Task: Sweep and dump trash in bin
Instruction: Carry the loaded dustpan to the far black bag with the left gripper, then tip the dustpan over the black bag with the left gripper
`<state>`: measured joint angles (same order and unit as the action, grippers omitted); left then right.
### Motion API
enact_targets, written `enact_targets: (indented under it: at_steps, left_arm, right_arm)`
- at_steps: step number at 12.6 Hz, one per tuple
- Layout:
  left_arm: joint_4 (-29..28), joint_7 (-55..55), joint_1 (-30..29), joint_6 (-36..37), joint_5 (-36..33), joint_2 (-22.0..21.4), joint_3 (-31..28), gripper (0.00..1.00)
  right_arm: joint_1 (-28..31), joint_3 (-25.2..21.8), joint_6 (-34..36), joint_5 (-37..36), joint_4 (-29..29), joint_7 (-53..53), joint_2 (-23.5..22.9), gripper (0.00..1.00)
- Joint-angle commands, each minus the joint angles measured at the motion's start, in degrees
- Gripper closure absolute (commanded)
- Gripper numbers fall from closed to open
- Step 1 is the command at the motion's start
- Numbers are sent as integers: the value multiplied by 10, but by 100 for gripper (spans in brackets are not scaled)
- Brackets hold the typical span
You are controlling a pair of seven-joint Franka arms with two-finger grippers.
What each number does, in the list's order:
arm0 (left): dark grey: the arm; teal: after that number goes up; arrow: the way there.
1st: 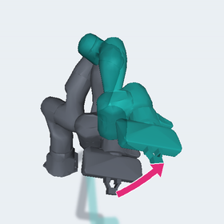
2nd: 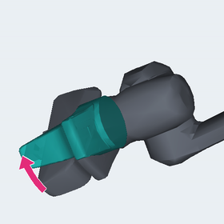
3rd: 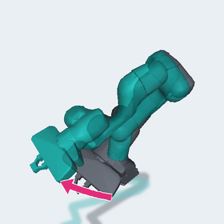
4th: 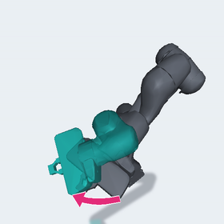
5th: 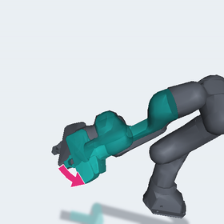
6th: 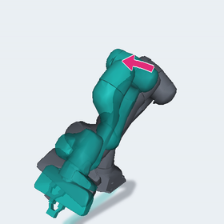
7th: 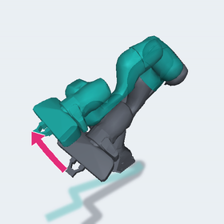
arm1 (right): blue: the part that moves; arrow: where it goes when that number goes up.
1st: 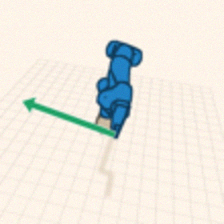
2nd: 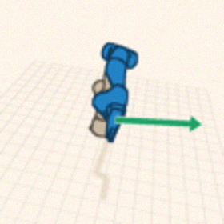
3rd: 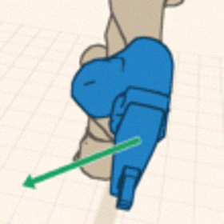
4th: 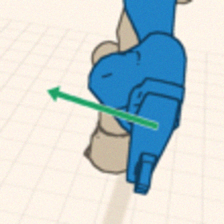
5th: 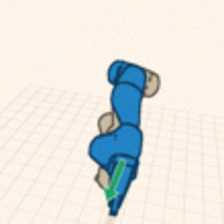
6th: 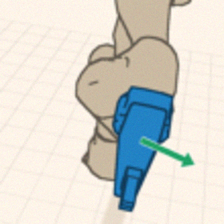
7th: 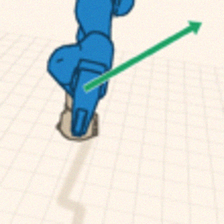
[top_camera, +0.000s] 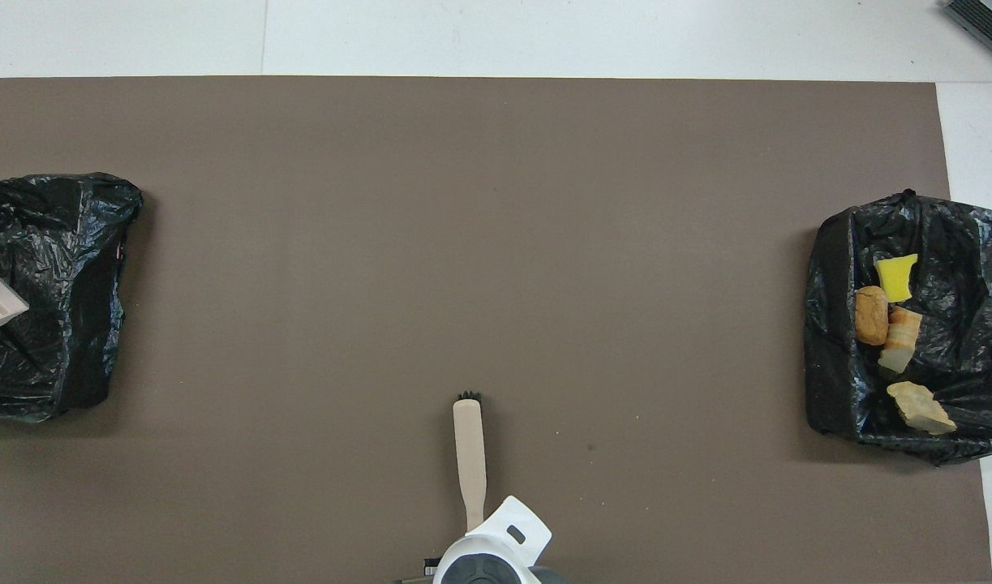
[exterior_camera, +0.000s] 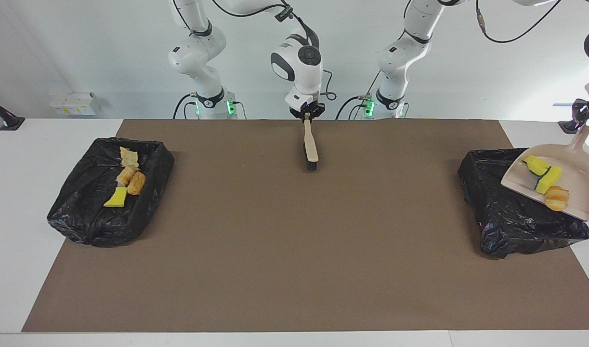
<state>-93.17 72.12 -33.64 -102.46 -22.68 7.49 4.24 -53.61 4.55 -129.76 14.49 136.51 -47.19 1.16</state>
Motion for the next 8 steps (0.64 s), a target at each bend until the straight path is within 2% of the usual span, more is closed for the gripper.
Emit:
enact_targets:
  at_steps: [1, 3, 4, 6, 8]
  left_arm:
    - [12, 22, 55, -5, -116, 11, 2, 100]
    - [7, 23, 88, 3, -173, 10, 2, 100]
    - [11, 25, 110, 12, -205, 10, 2, 100]
    - [13, 26, 116, 12, -232, 12, 1, 100]
    - [18, 25, 138, 14, -296, 14, 2, 100]
  right_arm:
    - [13, -1, 24, -11, -18, -5, -8, 100]
    - [24, -1, 71, -11, -42, 0, -12, 100]
    - [28, 0, 71, -11, -42, 12, -12, 100]
    - [39, 0, 72, -5, -42, 42, -13, 100]
    - [54, 0, 72, 2, -42, 63, -12, 100]
